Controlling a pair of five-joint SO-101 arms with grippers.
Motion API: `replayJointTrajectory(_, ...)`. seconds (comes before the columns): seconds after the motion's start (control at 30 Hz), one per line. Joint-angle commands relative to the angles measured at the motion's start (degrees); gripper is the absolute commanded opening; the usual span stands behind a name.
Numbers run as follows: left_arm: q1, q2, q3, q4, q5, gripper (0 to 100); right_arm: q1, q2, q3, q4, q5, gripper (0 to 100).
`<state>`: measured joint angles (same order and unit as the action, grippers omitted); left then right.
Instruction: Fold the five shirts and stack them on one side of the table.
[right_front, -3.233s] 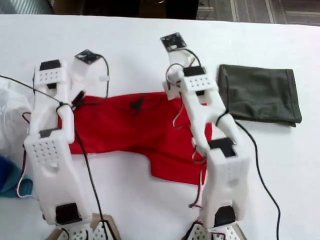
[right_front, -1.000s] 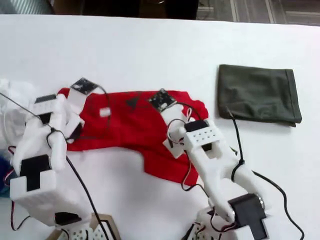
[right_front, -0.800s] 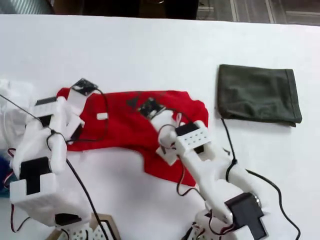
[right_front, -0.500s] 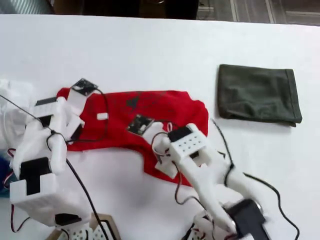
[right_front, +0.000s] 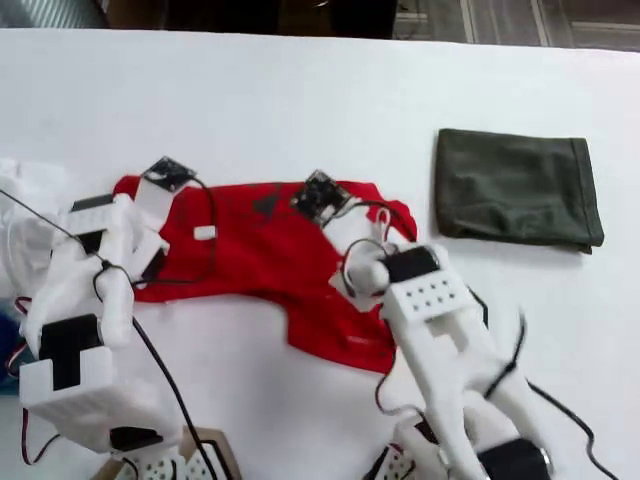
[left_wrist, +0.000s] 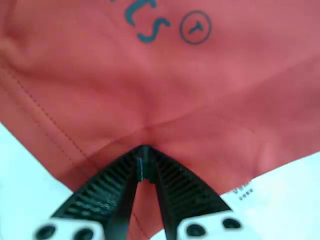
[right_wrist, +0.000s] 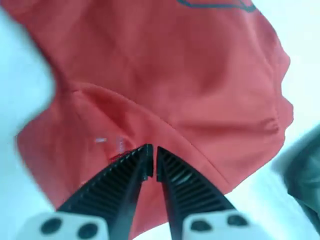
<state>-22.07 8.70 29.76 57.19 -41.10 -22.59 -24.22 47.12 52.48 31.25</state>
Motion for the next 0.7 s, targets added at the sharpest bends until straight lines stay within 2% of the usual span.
replayJointTrajectory(0.0,0.5,-0.4,0.1,-1.5,-0.4,3,0.4,6.7,-0.9,-4.8,0.3,2.1)
replayJointTrajectory(0.17,0.5,-0.4,0.1,-1.5,-0.4,3,-3.8,11.0,-0.9,-3.6,-1.2,2.1)
replayJointTrajectory(0.27,0.5,-0.4,0.1,-1.5,-0.4,3,-7.3,10.6,-1.1,-0.8,-3.8,2.1)
replayJointTrajectory(0.43,0.5,-0.4,0.1,-1.5,-0.4,3,-13.2,7.7,-1.1,6.1,-3.7,2.1)
replayJointTrajectory(0.67,0.5,-0.4,0.1,-1.5,-0.4,3,-14.2,-3.9,-0.9,14.8,-3.6,2.1)
